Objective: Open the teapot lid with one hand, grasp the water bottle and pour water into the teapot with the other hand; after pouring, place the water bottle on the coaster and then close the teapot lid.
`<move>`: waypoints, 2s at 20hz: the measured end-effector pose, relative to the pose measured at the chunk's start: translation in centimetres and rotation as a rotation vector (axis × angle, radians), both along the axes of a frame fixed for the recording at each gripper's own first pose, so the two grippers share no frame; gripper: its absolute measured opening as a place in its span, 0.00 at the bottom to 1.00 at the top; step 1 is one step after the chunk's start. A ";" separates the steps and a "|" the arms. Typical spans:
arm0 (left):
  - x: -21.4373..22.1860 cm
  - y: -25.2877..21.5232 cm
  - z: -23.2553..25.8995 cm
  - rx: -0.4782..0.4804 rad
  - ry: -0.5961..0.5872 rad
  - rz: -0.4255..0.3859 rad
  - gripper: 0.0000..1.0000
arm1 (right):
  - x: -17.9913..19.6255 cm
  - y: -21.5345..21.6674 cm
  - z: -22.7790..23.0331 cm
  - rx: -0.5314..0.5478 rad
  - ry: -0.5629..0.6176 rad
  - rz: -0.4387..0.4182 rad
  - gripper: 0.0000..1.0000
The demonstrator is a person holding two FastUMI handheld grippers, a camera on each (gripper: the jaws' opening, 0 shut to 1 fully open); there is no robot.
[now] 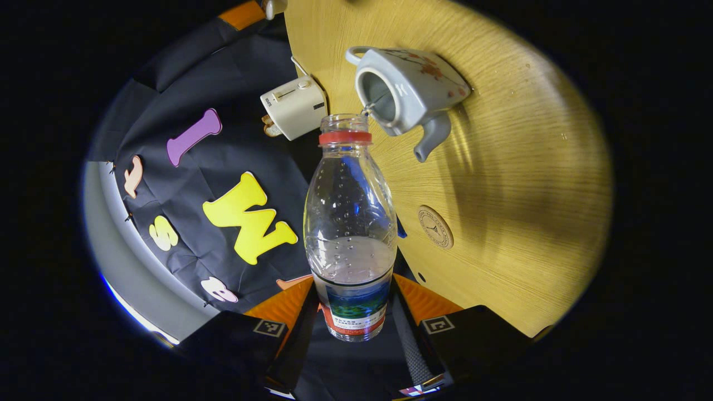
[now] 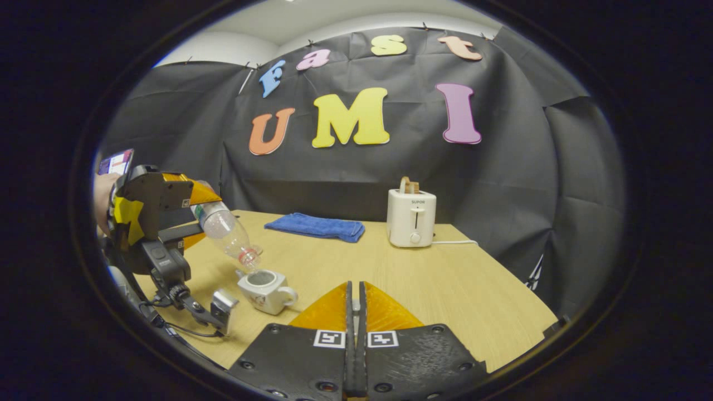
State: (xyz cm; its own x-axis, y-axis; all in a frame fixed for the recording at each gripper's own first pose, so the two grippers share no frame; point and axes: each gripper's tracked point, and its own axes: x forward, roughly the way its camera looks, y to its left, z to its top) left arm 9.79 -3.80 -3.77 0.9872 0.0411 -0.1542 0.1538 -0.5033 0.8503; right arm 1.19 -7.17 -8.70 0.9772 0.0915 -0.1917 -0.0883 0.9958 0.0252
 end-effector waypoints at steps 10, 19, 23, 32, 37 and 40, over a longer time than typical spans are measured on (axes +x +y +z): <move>0.1 -0.7 1.5 0.079 -0.059 -0.029 0.73 | -0.3 -0.4 -0.2 0.013 0.003 -0.006 0.00; 0.1 -1.2 2.0 0.100 -0.073 -0.049 0.74 | -0.3 -0.3 -0.3 0.019 0.003 -0.005 0.00; 0.2 -1.2 1.9 0.091 -0.073 -0.053 0.74 | -0.4 -0.4 -0.3 0.017 0.004 -0.007 0.00; 1.0 -0.7 1.7 -0.059 -0.048 -0.033 0.74 | -0.5 -0.5 0.5 0.013 -0.009 -0.019 0.00; 0.1 -0.4 -0.7 -0.281 0.029 0.000 0.74 | -0.5 -0.9 0.4 0.006 -0.006 -0.037 0.00; -0.7 1.1 -2.3 -0.502 0.100 0.057 0.73 | -0.6 -1.0 0.7 0.010 -0.007 -0.042 0.00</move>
State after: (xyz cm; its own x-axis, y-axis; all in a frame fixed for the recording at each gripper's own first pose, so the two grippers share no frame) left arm 9.05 -2.72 -6.03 0.9648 -0.0090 -0.2628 0.2625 -0.0249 0.9646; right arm 0.64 -8.15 -8.03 0.9816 0.0522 -0.1837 -0.0466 0.9983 0.0348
